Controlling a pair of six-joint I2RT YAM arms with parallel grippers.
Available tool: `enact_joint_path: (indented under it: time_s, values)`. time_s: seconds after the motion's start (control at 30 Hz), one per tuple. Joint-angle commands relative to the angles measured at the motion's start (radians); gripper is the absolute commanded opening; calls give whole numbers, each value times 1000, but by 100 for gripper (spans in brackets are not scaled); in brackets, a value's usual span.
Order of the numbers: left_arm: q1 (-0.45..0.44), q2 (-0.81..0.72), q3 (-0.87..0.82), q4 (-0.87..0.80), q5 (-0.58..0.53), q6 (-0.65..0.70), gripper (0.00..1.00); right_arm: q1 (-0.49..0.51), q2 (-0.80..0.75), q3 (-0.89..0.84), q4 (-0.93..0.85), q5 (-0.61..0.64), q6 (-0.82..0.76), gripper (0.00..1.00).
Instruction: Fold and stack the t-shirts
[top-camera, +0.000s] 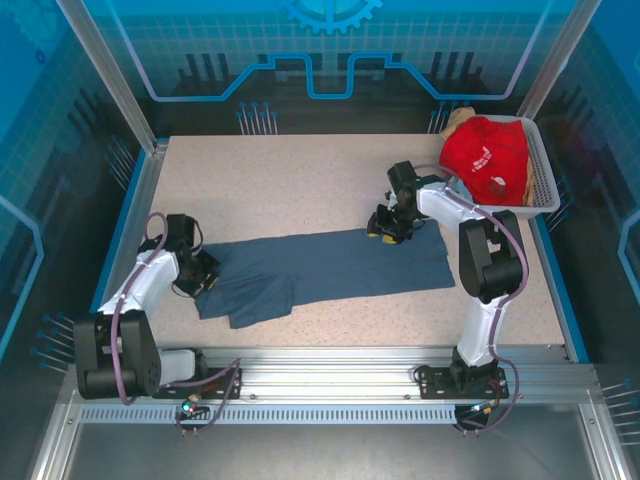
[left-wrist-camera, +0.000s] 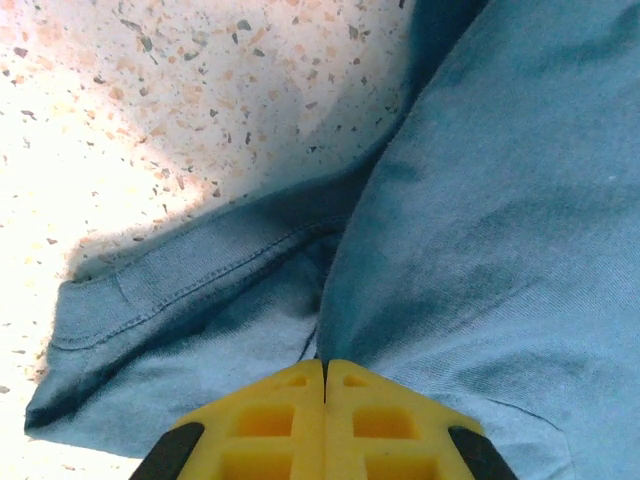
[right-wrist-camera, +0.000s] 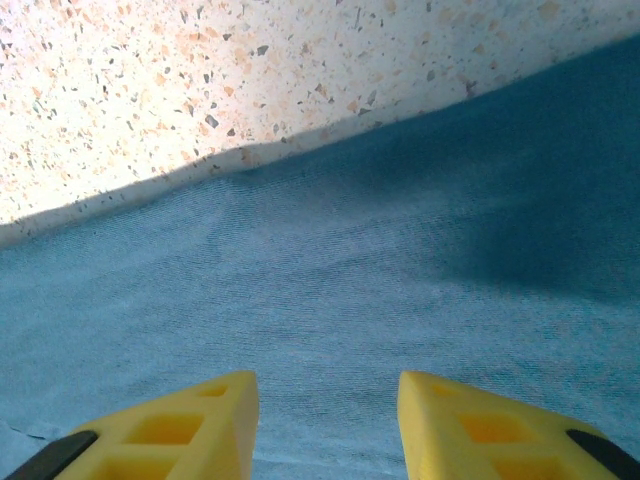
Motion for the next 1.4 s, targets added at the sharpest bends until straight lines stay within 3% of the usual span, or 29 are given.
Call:
enact_joint_path:
  time_s: [0.0, 0.1, 0.2, 0.27, 0.37, 0.53, 0.7, 0.93, 1.17, 1.3, 1.37]
  values:
    - [-6, 42, -12, -7, -40, -2, 0, 5, -10, 2, -17, -7, -12, 42]
    - [-10, 54, 35, -27, -86, 17, 21, 10, -20, -2, -17, -12, -13, 42]
    - [-60, 20, 133, -88, -158, 30, 27, 17, -38, -17, -17, -9, -10, 42]
    - [-97, 11, 191, -102, -169, 27, 28, 25, -46, -33, -11, -10, -1, 42]
    - [-123, 58, 235, -57, -90, -22, 25, 40, -52, -58, 16, -20, 28, 42]
    - [-170, 236, 272, 81, 16, -117, 21, 56, -20, -71, 61, -17, 92, 39]
    - [-175, 414, 327, 124, 22, -164, 20, 53, 62, -25, 67, 1, 135, 38]
    - [-127, 578, 395, 92, -35, -111, 20, 41, 211, 131, -90, 72, 181, 35]
    - [-82, 779, 606, 114, 59, 7, 21, 3, 375, 366, -200, 41, 174, 36]
    - [-78, 787, 744, 56, 19, 62, 28, -6, 431, 500, -217, 26, 116, 36]
    - [-83, 720, 747, 43, -19, 74, 37, -2, 402, 525, -204, 36, 82, 37]
